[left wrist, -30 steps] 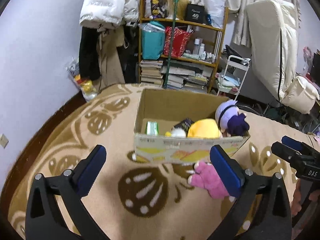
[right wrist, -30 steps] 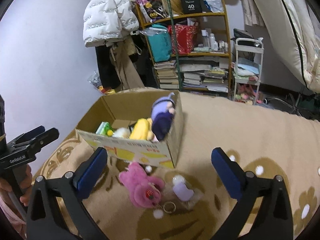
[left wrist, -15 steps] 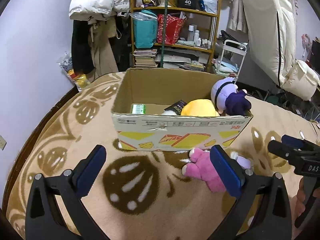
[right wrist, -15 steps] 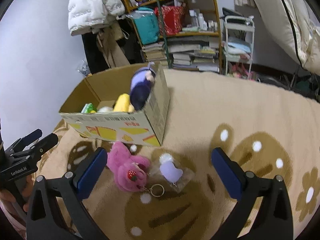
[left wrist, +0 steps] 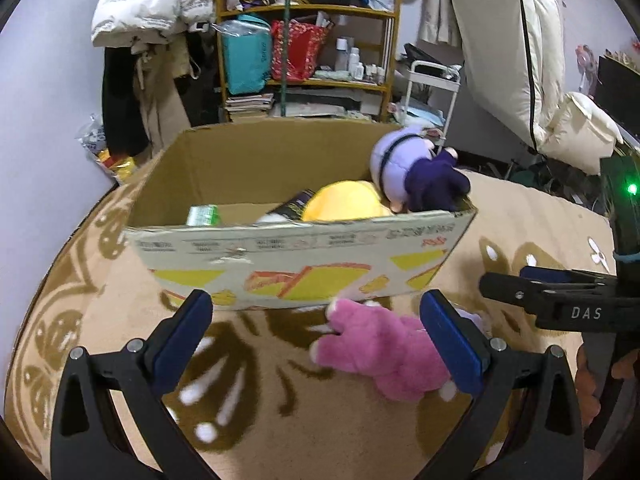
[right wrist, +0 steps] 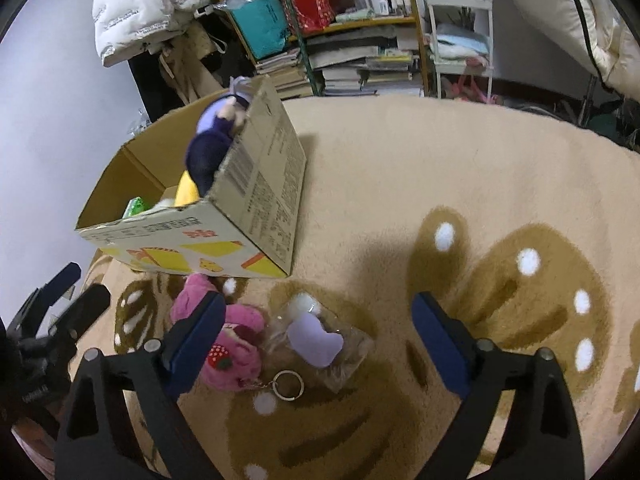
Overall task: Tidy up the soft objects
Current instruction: 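Move both tools back down toward the pink bear and clear bag, then grasp the pink bear with the left gripper while the right grasps the clear bag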
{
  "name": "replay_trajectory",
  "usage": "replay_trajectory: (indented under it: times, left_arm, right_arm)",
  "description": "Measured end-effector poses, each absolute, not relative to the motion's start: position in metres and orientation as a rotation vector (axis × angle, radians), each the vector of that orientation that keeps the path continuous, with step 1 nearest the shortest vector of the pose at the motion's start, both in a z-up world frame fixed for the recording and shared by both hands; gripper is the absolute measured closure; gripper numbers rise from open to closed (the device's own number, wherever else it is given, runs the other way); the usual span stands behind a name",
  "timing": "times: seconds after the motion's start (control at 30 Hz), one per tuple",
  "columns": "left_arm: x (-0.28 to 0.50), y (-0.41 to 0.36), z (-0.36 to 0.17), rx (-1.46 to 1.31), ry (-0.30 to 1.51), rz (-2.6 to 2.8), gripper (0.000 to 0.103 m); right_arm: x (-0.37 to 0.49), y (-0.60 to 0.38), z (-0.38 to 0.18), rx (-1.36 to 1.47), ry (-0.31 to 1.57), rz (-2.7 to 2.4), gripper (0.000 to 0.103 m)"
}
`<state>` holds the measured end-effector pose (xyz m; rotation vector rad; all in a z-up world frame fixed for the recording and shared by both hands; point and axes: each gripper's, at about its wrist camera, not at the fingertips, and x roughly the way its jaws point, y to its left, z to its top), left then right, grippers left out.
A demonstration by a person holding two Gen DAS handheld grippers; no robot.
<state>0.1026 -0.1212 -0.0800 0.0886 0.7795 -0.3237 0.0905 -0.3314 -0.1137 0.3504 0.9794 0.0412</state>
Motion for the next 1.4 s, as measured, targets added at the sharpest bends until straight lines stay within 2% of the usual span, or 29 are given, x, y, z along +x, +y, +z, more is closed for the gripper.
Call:
replay_trajectory:
  times: [0.63, 0.77, 0.8, 1.4]
  left_arm:
    - [0.092, -0.174, -0.121, 0.209, 0.882, -0.486, 0.001]
    - [0.093, -0.182, -0.128, 0.227, 0.904, -0.501, 0.001]
    - [0.093, -0.184, -0.129, 0.232, 0.909, -0.502, 0.001]
    - [0.097, -0.198, -0.157, 0.300, 0.954, -0.474, 0.001]
  right_arm:
    - [0.105, -0.338, -0.146, 0.424, 1.087, 0.091, 0.005]
    - [0.108, -0.339, -0.153, 0.437, 1.116, 0.111, 0.020]
    - [0.109, -0.339, -0.155, 0.436, 1.129, 0.115, 0.021]
    - [0.106, -0.340, -0.173, 0.437, 1.212, 0.149, 0.021]
